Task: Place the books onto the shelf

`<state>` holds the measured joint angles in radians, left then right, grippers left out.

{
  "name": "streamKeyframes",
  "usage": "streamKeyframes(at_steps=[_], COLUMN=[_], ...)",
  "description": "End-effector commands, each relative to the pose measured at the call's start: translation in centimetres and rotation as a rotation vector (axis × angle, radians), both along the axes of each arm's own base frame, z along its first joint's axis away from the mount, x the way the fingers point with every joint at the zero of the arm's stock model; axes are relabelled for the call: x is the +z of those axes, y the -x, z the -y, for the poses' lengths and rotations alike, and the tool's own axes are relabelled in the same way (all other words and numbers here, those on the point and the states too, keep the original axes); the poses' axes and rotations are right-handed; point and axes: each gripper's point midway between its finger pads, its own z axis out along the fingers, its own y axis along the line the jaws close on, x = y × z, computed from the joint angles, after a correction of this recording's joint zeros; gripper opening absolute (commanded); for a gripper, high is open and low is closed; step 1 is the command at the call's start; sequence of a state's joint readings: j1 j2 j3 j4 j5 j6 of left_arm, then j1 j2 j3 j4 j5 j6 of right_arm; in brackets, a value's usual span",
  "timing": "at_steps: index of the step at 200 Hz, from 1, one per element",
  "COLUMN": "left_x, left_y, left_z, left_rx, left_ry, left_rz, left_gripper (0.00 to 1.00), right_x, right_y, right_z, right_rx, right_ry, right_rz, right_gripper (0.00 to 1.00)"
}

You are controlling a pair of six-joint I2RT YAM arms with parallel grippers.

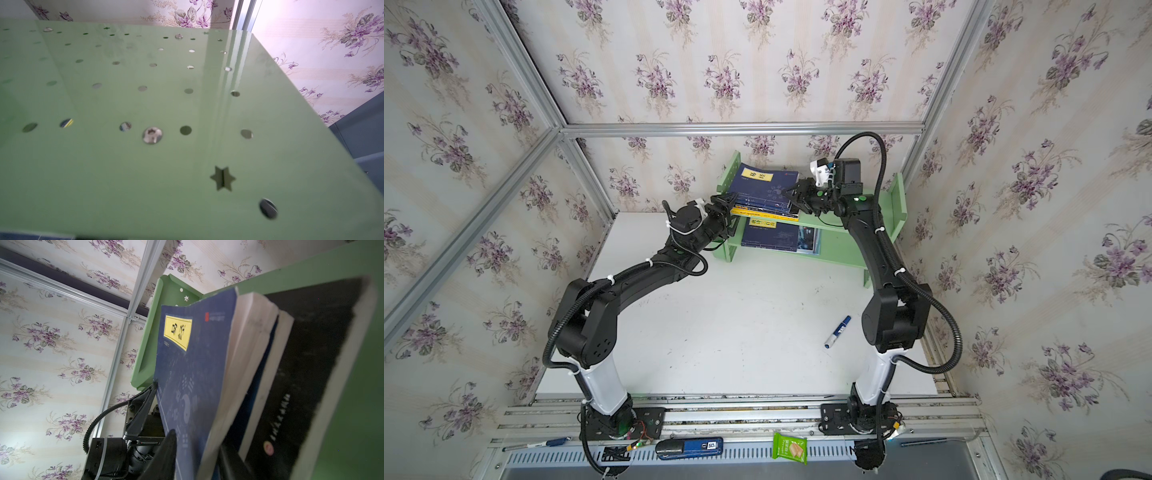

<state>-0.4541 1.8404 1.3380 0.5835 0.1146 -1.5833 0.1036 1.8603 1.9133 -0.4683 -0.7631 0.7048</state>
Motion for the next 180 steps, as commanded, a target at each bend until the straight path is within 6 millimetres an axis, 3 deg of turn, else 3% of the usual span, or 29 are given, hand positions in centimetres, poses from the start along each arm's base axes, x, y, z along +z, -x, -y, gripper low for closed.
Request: streamKeyframes(at_steps=[1,44,130,180], left_x=[0.4,0.5,1.7,4.3], left_y=[0.1,0.2,1.1,3.7], left_z=[0.2,0.4,-0.4,-2.8], left_rx=[-0.006,-0.012,0.029,0.083], left_ry=[0.012,0.01,-0.003,-0.013], left_rz=[0.007,0.013,0.055,0.181], left_gripper=[0.82,0.85,0.99,0.99], right_x=[0.1,0.1,0.9,4.6], right_y=[0.0,-0.1,0.1,2.7], right_z=[0.6,1.5,2.3,2.6], right_rx=[-0.021,-0.066,-0.082,-0.066], right_ry=[0.048,0.107,0.121,0.143], right_rz=[0.018,0.026,0.036,0.134], right_gripper=[0.34,0.3,0.38,0.55])
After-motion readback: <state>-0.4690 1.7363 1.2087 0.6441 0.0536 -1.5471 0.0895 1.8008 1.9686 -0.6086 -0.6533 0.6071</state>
